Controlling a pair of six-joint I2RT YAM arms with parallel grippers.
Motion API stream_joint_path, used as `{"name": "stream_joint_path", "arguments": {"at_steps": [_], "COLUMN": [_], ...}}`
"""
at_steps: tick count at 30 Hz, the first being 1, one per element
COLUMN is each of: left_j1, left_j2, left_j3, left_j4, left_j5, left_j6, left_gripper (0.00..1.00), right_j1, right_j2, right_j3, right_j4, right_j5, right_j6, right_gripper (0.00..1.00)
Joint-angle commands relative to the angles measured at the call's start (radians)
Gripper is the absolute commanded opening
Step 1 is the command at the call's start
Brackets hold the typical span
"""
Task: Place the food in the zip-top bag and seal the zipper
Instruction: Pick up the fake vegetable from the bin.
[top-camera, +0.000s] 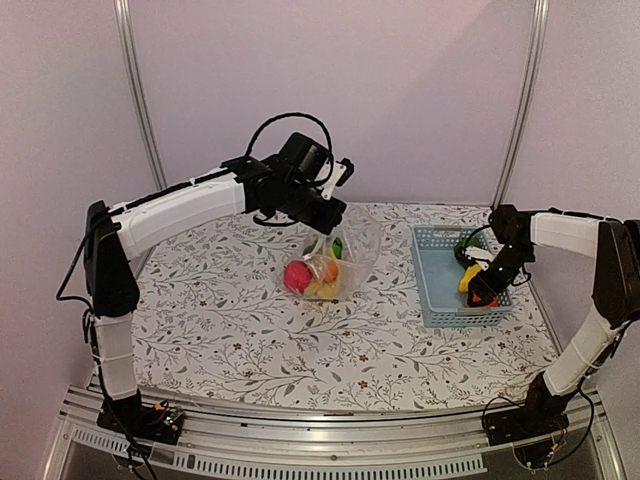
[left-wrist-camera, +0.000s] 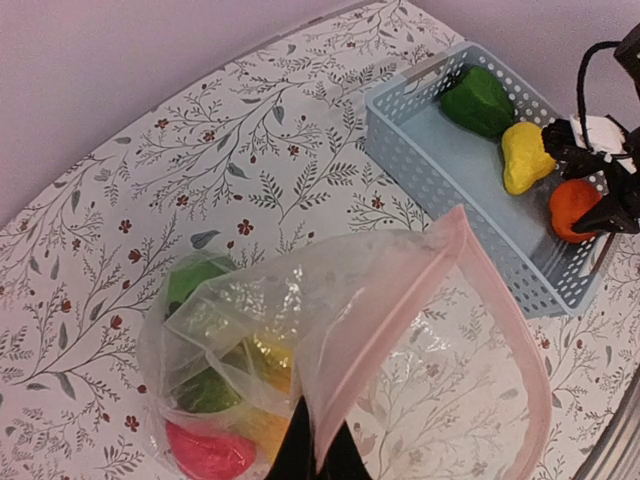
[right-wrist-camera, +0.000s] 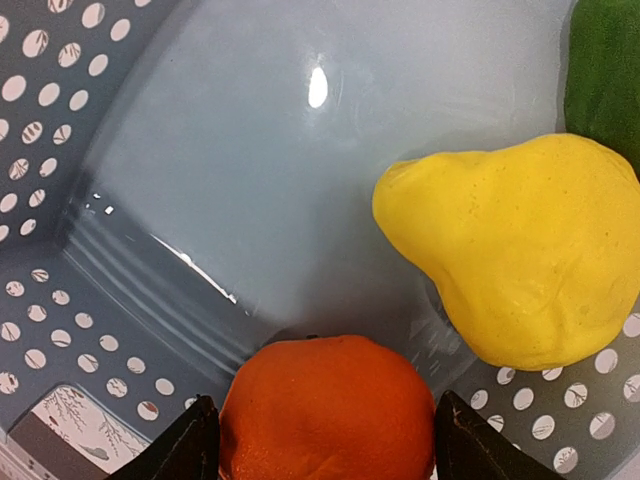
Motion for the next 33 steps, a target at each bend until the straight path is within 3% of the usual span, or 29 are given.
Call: {"name": "stream_joint_path", "arguments": {"at_steps": [1, 4, 10, 17, 25, 33], "left_j1": [-0.009, -0.009, -0.008, -0.009, -0.009, -0.005], "left_j2": [0.015, 0.009, 0.002, -0.002, -0.007, -0.001], "left_j3": [-0.015, -0.031, -0.05, -0.045, -0.054, -0.055], "left_j4": [0.033, 0.046, 0.055, 0.066, 0.087, 0.128], "left_j5": [-0.003, -0.002, 0.006, 0.001, -0.002, 0.01], "left_j6": [-0.005, -0.008, -0.017, -0.027, -0.042, -0.07], "left_gripper": [0.0, 0.0, 0.0, 0.0, 0.0, 0.0], "right_j1": [0.017, 0.028, 0.036, 0.036, 0.036, 0.036], "right_j2": [0.028, 0.039, 0.035, -0.017, -0.046, -0.079], "right_j3": [-0.013, -0.013, 0.02, 0.109, 0.229, 0.371], "right_j4": [-0.026, -0.022, -0.034, -0.075, -0.07, -0.078], "right_j5": [0.065, 0.081, 0.033, -0.189, -0.314, -0.586], "right_j6": [0.004, 0.011, 0.019, 0.03, 0.05, 0.067], "right_gripper": [0.71, 0.68, 0.51, 0.41, 0.38, 0.37]}}
